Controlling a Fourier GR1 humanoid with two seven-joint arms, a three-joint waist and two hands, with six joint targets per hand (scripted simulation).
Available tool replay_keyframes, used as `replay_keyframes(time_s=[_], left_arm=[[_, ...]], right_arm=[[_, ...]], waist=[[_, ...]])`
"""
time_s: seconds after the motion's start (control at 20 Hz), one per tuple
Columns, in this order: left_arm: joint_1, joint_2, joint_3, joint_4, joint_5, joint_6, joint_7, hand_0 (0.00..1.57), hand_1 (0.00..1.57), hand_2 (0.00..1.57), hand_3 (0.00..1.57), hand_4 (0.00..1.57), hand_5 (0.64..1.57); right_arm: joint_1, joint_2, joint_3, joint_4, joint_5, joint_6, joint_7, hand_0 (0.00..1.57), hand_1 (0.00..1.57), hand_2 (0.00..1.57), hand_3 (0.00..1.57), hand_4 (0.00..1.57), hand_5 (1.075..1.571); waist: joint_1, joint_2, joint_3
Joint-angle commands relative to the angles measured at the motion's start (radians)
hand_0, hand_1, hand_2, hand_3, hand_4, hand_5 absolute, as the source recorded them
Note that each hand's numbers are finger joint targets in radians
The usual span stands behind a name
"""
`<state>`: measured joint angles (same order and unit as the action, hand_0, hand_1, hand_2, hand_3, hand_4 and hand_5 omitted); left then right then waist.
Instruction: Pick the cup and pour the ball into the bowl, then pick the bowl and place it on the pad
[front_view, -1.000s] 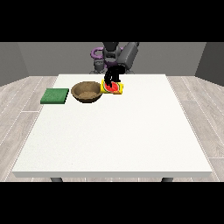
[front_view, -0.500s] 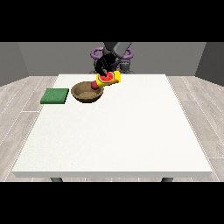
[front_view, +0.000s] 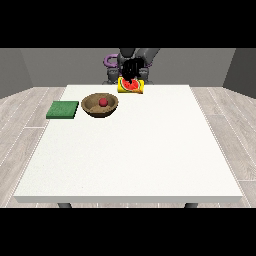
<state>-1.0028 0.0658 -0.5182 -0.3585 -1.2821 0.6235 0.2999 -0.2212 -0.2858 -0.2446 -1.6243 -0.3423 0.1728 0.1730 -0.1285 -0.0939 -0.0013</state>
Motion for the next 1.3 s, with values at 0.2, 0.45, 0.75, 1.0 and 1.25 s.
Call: replay_keyframes(time_s=[0.2,0.45,0.75,1.0,1.25], left_arm=[[0.195,0.087,0.313,-0.198,0.426,0.178,-0.296,1.15,1.15,1.57,1.57,0.82,1.57],[0.357,0.143,0.439,-0.316,0.67,0.205,-0.606,1.55,1.55,1.57,1.57,1.31,1.549],[0.354,-0.04,0.596,-0.486,1.055,-0.037,-0.731,1.37,1.37,1.57,1.57,1.24,1.547],[0.36,0.003,0.742,-0.575,1.349,-0.379,-0.86,0.65,0.65,0.21,0.0,0.34,1.566],[0.345,0.17,0.875,-0.519,1.527,-0.682,-0.929,0.0,0.0,0.0,0.0,0.0,1.559]], right_arm=[[0.043,-0.005,-0.026,-0.054,-0.005,-0.008,-0.01,0.0,0.0,0.0,0.0,0.39,1.565],[0.032,-0.016,-0.042,-0.159,-0.035,0.004,-0.026,0.0,0.0,0.0,0.0,0.4,1.566],[0.037,0.005,-0.032,-0.181,-0.039,-0.019,-0.005,0.0,0.0,0.0,0.0,0.45,1.565],[0.05,0.04,-0.031,-0.201,-0.03,-0.065,0.003,0.0,0.0,0.0,0.0,0.52,1.564],[0.045,0.07,0.025,-0.315,0.048,-0.128,0.01,0.0,0.0,0.0,0.0,0.5,1.566]], waist=[[0.059,0.054,-0.0061],[0.029,0.181,-0.0072],[0.076,0.172,-0.024],[0.153,0.226,-0.0136],[0.147,0.339,-0.0033]])
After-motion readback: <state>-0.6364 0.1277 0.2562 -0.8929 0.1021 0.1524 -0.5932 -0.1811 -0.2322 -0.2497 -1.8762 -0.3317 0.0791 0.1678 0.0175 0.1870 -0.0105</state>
